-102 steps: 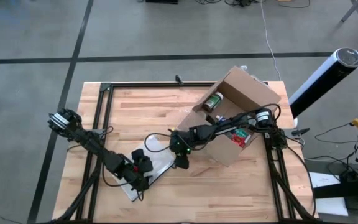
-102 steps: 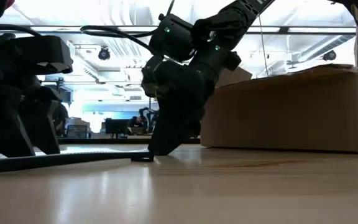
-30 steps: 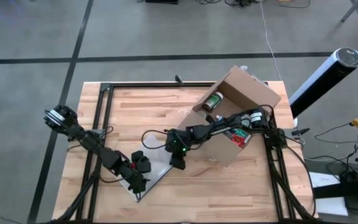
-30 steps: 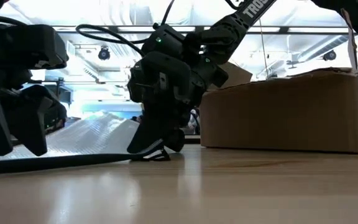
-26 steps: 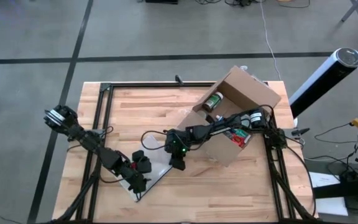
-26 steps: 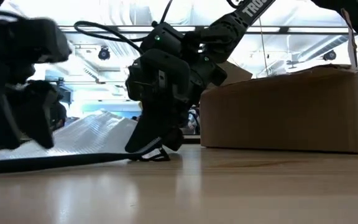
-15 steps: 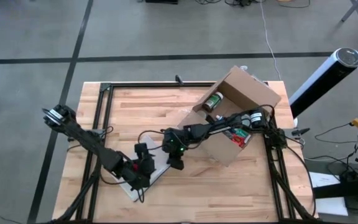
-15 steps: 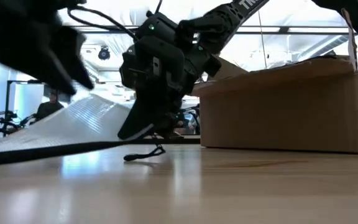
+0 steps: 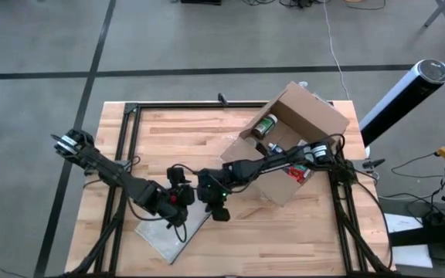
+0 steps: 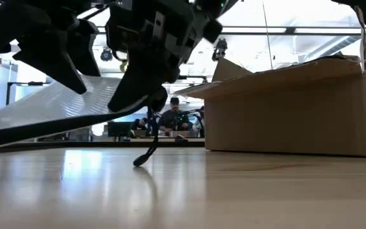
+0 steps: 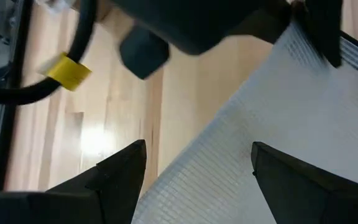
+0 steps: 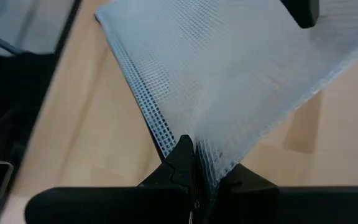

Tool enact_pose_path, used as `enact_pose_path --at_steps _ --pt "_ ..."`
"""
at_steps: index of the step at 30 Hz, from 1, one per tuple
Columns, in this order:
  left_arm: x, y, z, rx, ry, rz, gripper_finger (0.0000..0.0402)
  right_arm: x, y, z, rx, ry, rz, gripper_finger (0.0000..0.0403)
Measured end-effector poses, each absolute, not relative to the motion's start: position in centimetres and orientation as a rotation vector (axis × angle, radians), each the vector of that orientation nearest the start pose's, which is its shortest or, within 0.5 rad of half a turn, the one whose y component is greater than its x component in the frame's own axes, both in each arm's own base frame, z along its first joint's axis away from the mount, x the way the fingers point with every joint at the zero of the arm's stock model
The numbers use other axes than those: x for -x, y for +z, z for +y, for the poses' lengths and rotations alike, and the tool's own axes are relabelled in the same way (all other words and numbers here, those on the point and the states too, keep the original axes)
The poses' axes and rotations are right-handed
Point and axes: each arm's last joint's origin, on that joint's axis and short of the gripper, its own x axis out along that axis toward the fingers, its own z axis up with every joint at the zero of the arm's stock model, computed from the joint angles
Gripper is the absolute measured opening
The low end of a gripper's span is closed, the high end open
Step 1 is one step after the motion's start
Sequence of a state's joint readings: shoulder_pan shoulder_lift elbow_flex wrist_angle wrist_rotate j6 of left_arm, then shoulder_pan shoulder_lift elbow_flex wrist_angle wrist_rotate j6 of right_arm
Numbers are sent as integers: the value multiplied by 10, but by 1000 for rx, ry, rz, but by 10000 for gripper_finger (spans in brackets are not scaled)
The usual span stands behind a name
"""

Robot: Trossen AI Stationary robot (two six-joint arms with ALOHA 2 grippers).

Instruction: Unpack boxes

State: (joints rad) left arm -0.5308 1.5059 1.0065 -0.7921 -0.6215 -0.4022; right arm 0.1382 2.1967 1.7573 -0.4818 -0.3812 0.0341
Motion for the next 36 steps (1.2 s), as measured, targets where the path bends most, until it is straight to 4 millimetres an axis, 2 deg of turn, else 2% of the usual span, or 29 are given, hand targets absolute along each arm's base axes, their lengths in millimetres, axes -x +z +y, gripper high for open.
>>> enact_pose_path --at_steps 5,16,18,20,26,30,36 --pt "-248 220 -120 -337 237 1049 276 -475 203 78 -115 444 929 0" --pt "-257 228 -119 -218 114 1066 261 -476 208 74 -66 368 934 0" --pt "-258 228 -120 -207 104 1059 233 -476 208 74 -65 366 933 0" --pt "-259 228 -119 -187 83 1067 187 -476 208 74 -65 365 934 0" --pt "-258 231 -117 -156 58 1072 22 -478 210 74 -64 356 918 0" --pt "-257 235 -116 -145 55 1053 3 -479 211 72 -37 315 907 0" --pt "-253 242 -114 -152 38 1035 0 -477 214 69 8 303 915 0"
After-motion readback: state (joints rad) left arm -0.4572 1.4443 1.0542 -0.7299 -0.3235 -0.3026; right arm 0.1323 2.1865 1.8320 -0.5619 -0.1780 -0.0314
